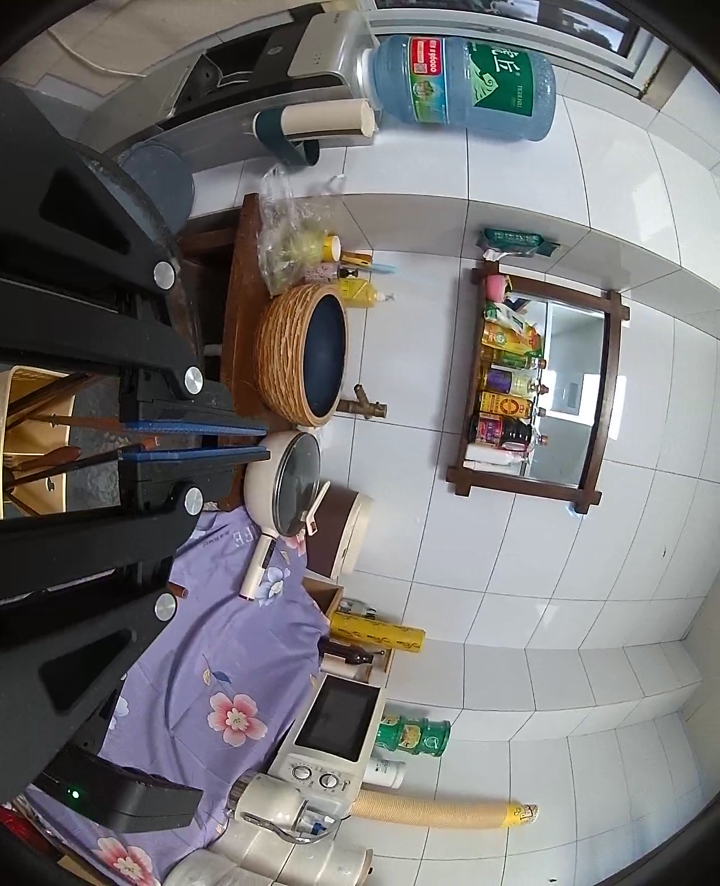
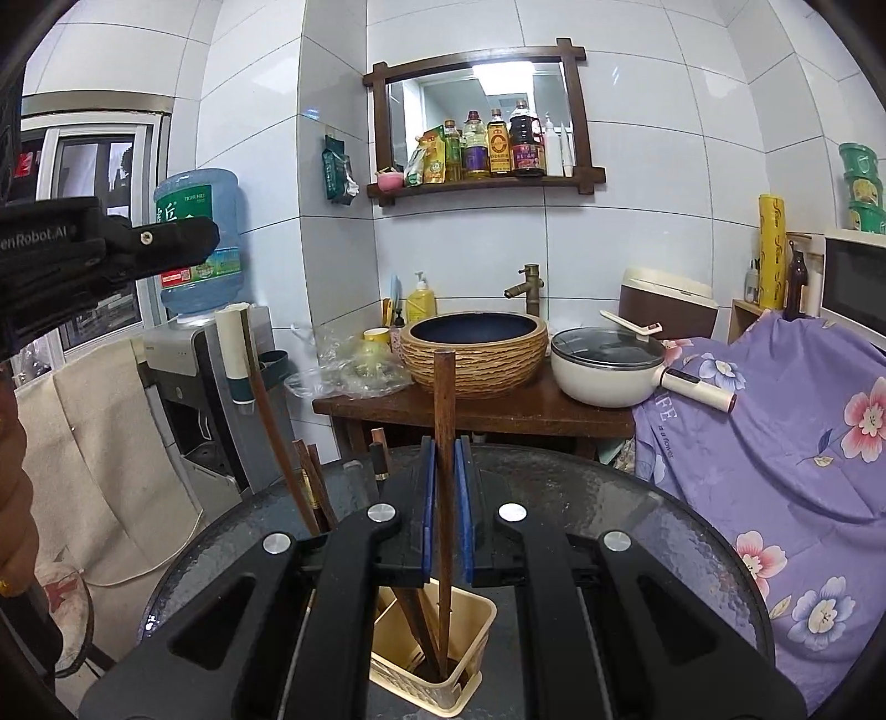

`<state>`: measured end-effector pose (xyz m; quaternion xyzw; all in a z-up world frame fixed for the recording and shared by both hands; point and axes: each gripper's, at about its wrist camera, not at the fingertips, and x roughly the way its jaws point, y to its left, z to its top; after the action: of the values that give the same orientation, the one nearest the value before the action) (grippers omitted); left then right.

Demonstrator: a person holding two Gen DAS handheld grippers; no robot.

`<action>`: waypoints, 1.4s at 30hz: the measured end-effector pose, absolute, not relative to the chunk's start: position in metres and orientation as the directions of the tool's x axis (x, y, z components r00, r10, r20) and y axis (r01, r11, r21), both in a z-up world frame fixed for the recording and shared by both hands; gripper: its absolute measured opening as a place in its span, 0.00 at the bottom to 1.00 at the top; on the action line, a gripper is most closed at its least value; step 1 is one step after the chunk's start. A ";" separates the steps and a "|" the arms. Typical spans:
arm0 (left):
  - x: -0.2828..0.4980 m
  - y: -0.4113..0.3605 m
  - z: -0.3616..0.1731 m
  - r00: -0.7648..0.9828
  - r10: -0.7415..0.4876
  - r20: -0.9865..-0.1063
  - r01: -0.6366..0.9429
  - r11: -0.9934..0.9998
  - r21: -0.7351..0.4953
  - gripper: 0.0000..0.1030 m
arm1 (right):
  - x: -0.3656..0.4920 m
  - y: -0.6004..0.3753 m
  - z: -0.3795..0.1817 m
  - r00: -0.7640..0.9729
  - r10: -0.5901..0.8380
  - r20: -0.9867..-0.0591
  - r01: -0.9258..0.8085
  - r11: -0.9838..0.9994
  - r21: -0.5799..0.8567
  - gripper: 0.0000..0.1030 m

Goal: Organize utensils
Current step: 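Lower both chopsticks into the holder and open both tools, then close left tool on a metal spoon while right tool grips another spoon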

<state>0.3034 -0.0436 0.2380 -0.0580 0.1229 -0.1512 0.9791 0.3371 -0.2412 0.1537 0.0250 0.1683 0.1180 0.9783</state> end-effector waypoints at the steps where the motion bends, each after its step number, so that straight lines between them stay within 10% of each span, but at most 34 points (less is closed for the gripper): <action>1: 0.303 -0.045 0.236 0.924 -0.311 -0.225 0.282 0.947 -0.151 0.04 | 0.337 -0.241 0.153 0.914 0.241 -0.327 -0.223 0.971 0.092 0.08; 15: 0.315 -0.046 0.165 0.888 -0.283 -0.361 0.251 0.959 -0.134 0.05 | 0.346 -0.244 0.117 0.878 0.254 -0.406 -0.228 0.967 0.113 0.08; 18: 0.313 -0.042 0.148 0.879 -0.282 -0.383 0.250 0.959 -0.133 0.34 | 0.345 -0.247 0.110 0.875 0.247 -0.417 -0.222 0.969 0.110 0.10; 21: 0.303 -0.034 0.127 0.877 -0.279 -0.391 0.239 0.960 -0.148 0.55 | 0.340 -0.253 0.103 0.879 0.245 -0.410 -0.213 0.969 0.123 0.53; 26: 0.285 -0.024 0.098 0.870 -0.245 -0.428 0.205 0.969 -0.136 0.70 | 0.321 -0.265 0.093 0.890 0.222 -0.397 -0.174 0.973 0.154 0.55; 42: 0.197 -0.040 -0.017 0.710 -0.202 -0.675 0.272 0.962 -0.003 0.76 | 0.245 -0.241 0.004 0.808 0.097 -0.581 -0.138 0.990 -0.027 0.55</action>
<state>0.1970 -0.0395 -0.0167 0.0484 0.3589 -0.1282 0.9233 0.2448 -0.2410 0.0036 -0.0337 0.3032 0.0617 0.9503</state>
